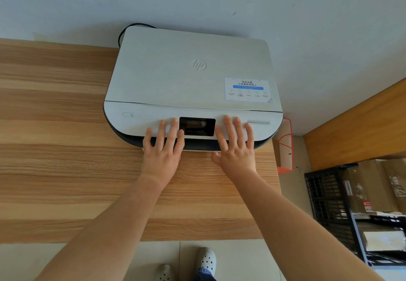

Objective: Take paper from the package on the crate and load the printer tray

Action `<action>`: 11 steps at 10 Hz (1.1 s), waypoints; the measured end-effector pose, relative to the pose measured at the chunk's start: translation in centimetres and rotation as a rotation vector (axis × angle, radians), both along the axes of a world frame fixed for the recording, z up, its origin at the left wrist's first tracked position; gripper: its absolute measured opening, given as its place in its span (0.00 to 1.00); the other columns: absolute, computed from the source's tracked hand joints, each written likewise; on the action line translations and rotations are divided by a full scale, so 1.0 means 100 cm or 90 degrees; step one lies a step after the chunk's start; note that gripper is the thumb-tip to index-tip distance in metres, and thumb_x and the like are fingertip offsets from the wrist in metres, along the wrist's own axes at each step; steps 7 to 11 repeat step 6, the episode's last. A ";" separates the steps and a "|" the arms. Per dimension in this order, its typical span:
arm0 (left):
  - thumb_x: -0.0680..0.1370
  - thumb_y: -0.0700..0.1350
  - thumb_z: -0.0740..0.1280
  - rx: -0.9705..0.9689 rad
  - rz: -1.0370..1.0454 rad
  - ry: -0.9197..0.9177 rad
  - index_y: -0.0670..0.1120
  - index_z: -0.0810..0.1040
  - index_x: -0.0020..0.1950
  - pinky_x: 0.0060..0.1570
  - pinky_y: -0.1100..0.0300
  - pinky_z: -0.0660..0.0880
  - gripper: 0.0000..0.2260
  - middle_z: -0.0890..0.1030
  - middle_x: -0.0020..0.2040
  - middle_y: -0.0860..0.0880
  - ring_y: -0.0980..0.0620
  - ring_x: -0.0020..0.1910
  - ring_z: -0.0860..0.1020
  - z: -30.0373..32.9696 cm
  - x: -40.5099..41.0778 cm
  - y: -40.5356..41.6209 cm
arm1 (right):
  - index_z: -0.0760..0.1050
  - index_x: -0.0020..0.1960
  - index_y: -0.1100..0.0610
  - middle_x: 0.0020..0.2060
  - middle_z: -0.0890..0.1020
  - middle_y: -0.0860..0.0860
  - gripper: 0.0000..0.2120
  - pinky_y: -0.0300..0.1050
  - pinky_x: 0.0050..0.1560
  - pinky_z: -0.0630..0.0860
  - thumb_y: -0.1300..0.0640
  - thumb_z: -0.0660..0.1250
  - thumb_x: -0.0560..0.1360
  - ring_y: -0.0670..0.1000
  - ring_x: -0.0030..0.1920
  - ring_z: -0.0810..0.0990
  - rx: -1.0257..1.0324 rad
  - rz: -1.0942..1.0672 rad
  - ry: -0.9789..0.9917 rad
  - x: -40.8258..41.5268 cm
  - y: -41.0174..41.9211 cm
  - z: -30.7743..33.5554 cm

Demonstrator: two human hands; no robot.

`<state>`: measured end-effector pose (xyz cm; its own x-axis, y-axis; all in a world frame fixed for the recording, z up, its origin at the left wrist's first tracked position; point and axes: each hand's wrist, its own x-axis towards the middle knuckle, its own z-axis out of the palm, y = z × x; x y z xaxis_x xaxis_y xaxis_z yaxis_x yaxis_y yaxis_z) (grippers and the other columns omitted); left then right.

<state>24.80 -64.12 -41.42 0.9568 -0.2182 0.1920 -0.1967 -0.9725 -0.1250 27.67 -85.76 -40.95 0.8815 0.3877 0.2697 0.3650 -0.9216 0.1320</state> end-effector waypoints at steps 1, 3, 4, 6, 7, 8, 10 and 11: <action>0.71 0.45 0.73 0.012 0.002 -0.009 0.41 0.62 0.71 0.64 0.32 0.62 0.32 0.53 0.76 0.38 0.36 0.73 0.56 -0.001 0.000 0.000 | 0.53 0.74 0.56 0.76 0.49 0.59 0.43 0.65 0.72 0.49 0.48 0.72 0.68 0.63 0.75 0.51 -0.016 0.002 0.007 0.000 -0.001 -0.002; 0.72 0.48 0.73 0.008 0.017 0.089 0.41 0.62 0.72 0.66 0.32 0.60 0.33 0.53 0.76 0.38 0.35 0.73 0.57 0.022 -0.003 -0.005 | 0.45 0.77 0.56 0.74 0.27 0.56 0.41 0.62 0.75 0.38 0.46 0.64 0.74 0.60 0.76 0.31 -0.067 -0.043 0.129 -0.008 0.004 0.014; 0.73 0.57 0.68 -0.013 0.008 0.155 0.45 0.61 0.74 0.70 0.36 0.58 0.34 0.50 0.77 0.41 0.37 0.75 0.54 0.044 -0.010 -0.003 | 0.43 0.79 0.54 0.77 0.34 0.56 0.43 0.61 0.76 0.39 0.40 0.63 0.74 0.60 0.77 0.36 -0.090 -0.046 0.204 -0.016 0.004 0.039; 0.77 0.63 0.57 -0.127 -0.002 0.262 0.52 0.44 0.78 0.75 0.47 0.47 0.36 0.40 0.79 0.49 0.47 0.77 0.40 0.095 -0.031 0.002 | 0.39 0.79 0.51 0.79 0.41 0.49 0.42 0.55 0.77 0.39 0.33 0.54 0.75 0.52 0.78 0.36 0.016 -0.018 0.325 -0.041 0.002 0.099; 0.77 0.63 0.57 -0.127 -0.002 0.262 0.52 0.44 0.78 0.75 0.47 0.47 0.36 0.40 0.79 0.49 0.47 0.77 0.40 0.095 -0.031 0.002 | 0.39 0.79 0.51 0.79 0.41 0.49 0.42 0.55 0.77 0.39 0.33 0.54 0.75 0.52 0.78 0.36 0.016 -0.018 0.325 -0.041 0.002 0.099; 0.77 0.63 0.57 -0.127 -0.002 0.262 0.52 0.44 0.78 0.75 0.47 0.47 0.36 0.40 0.79 0.49 0.47 0.77 0.40 0.095 -0.031 0.002 | 0.39 0.79 0.51 0.79 0.41 0.49 0.42 0.55 0.77 0.39 0.33 0.54 0.75 0.52 0.78 0.36 0.016 -0.018 0.325 -0.041 0.002 0.099; 0.77 0.63 0.57 -0.127 -0.002 0.262 0.52 0.44 0.78 0.75 0.47 0.47 0.36 0.40 0.79 0.49 0.47 0.77 0.40 0.095 -0.031 0.002 | 0.39 0.79 0.51 0.79 0.41 0.49 0.42 0.55 0.77 0.39 0.33 0.54 0.75 0.52 0.78 0.36 0.016 -0.018 0.325 -0.041 0.002 0.099; 0.77 0.63 0.57 -0.127 -0.002 0.262 0.52 0.44 0.78 0.75 0.47 0.47 0.36 0.40 0.79 0.49 0.47 0.77 0.40 0.095 -0.031 0.002 | 0.39 0.79 0.51 0.79 0.41 0.49 0.42 0.55 0.77 0.39 0.33 0.54 0.75 0.52 0.78 0.36 0.016 -0.018 0.325 -0.041 0.002 0.099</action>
